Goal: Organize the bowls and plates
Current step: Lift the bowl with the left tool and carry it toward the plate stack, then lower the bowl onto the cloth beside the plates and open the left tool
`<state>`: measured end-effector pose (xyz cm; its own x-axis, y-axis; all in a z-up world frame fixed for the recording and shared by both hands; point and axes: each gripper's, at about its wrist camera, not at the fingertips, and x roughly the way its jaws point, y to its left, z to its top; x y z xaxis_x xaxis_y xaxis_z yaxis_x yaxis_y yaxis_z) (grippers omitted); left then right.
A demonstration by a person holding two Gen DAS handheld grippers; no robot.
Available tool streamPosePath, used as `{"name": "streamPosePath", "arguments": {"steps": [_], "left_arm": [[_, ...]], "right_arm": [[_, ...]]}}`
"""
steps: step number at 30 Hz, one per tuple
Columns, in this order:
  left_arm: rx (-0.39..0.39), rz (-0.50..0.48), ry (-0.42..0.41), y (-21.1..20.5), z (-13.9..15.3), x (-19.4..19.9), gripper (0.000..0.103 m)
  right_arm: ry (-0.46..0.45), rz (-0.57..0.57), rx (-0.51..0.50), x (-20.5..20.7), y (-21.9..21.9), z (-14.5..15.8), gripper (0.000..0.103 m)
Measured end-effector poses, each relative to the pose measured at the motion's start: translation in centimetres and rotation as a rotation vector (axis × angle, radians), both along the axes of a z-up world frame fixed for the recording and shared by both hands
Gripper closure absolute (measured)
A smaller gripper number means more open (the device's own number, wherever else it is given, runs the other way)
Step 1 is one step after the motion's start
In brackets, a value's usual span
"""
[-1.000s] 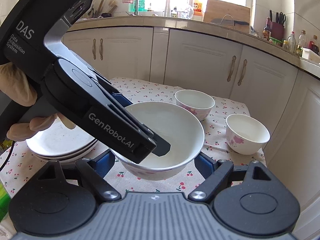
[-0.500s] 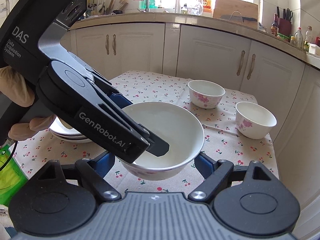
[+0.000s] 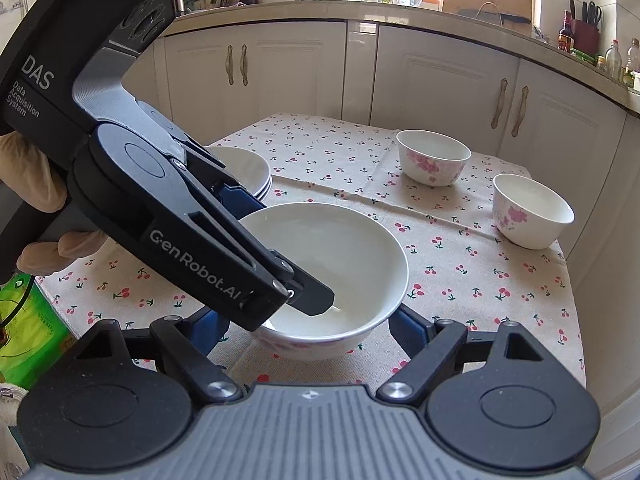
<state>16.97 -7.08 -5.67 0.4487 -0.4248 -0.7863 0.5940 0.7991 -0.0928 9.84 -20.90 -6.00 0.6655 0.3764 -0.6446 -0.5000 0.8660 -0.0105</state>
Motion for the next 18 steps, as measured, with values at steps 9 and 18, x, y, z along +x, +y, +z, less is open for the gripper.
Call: {"name": "streamPosePath", "arguments": {"steps": [9, 18], "left_arm": [[0.003, -0.005, 0.020, 0.11, -0.49, -0.21, 0.035], [0.008, -0.009, 0.033, 0.08, -0.84, -0.36, 0.035]], "right_arm": [[0.019, 0.011, -0.007, -0.24, -0.11, -0.15, 0.013], [0.037, 0.011, -0.007, -0.44, -0.01, -0.37, 0.013]]}}
